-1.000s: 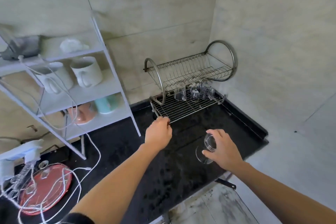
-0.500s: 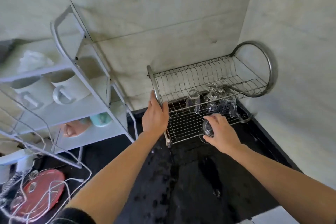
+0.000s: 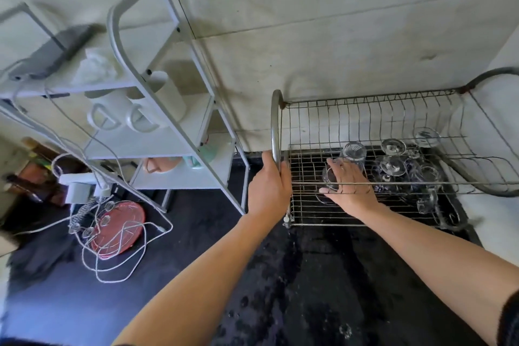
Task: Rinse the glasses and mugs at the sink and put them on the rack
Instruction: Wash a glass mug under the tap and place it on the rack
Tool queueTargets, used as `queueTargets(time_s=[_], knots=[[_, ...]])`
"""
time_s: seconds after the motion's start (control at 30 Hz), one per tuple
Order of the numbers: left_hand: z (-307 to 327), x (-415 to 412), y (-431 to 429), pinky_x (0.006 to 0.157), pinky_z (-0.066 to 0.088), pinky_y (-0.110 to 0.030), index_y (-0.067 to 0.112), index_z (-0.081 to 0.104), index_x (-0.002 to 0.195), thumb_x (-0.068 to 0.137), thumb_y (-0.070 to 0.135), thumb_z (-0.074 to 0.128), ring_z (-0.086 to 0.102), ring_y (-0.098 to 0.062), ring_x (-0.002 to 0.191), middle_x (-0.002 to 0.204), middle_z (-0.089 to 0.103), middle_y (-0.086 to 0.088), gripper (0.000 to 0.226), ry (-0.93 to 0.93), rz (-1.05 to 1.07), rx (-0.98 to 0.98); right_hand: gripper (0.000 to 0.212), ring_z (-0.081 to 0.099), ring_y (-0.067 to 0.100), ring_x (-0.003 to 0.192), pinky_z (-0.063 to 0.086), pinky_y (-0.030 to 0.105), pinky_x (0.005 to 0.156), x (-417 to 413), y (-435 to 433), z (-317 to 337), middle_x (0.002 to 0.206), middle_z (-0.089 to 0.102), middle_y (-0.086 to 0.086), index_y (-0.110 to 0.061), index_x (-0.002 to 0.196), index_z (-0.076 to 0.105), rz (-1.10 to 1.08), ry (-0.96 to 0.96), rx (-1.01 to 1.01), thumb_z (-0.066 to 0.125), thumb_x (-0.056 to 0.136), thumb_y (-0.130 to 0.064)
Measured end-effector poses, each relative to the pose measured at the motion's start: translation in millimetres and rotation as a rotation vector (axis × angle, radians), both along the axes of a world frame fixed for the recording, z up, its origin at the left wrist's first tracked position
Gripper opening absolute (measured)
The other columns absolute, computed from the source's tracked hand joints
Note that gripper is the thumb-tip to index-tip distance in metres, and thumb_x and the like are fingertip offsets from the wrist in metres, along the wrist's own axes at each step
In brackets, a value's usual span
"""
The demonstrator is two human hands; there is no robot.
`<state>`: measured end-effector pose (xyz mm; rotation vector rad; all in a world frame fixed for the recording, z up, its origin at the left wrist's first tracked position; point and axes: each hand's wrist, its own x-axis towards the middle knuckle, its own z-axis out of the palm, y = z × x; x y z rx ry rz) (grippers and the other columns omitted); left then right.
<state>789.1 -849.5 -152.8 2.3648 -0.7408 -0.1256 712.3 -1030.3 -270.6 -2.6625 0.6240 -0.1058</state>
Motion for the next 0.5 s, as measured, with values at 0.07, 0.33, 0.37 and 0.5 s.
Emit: queueTargets(time_s=[0.07,0.33,0.37,0.5], knots=[[0,0,-1,0.043,0.025,-0.030,0.013,0.031,0.101,0.101,0.027,0.035,0.041,-0.016,0.045,0.056,0.043,0.004,0.015,0.000,0.005,0.010,0.080,0.035,0.031,0.137,0.032,0.039,0.110,5,-4,-4,0.147,0.037,0.014,-0.011,0.148,0.034,-0.010,-0.019,0.019,0.072,0.083,-0.041],[-4,5,0,0.046,0.038,-0.035,0.011,0.035,0.104,0.101,0.024,0.037,0.046,-0.025,0.047,0.056,0.045,0.002,0.013,-0.006,-0.023,-0.026,0.066,0.055,0.041,0.120,0.049,0.055,0.095,4,0,-5,0.135,0.055,0.018,-0.002,0.130,0.057,0.057,-0.048,-0.177,0.080,0.075,-0.030],[-3,5,1,0.046,0.040,-0.037,0.014,0.034,0.102,0.100,0.024,0.037,0.047,-0.025,0.048,0.057,0.046,0.001,0.011,-0.008,-0.037,-0.029,0.060,0.060,0.040,0.113,0.053,0.055,0.087,5,2,-1,0.128,0.061,0.016,-0.003,0.121,0.064,0.047,-0.033,-0.229,0.084,0.070,-0.028],[-1,6,4,0.049,0.043,-0.039,0.014,0.032,0.103,0.101,0.024,0.036,0.046,-0.020,0.050,0.060,0.045,0.003,0.011,-0.015,-0.074,-0.015,0.048,0.062,0.037,0.106,0.052,0.049,0.081,7,16,16,0.118,0.068,0.010,-0.010,0.104,0.072,0.007,0.019,-0.375,0.086,0.063,-0.031]])
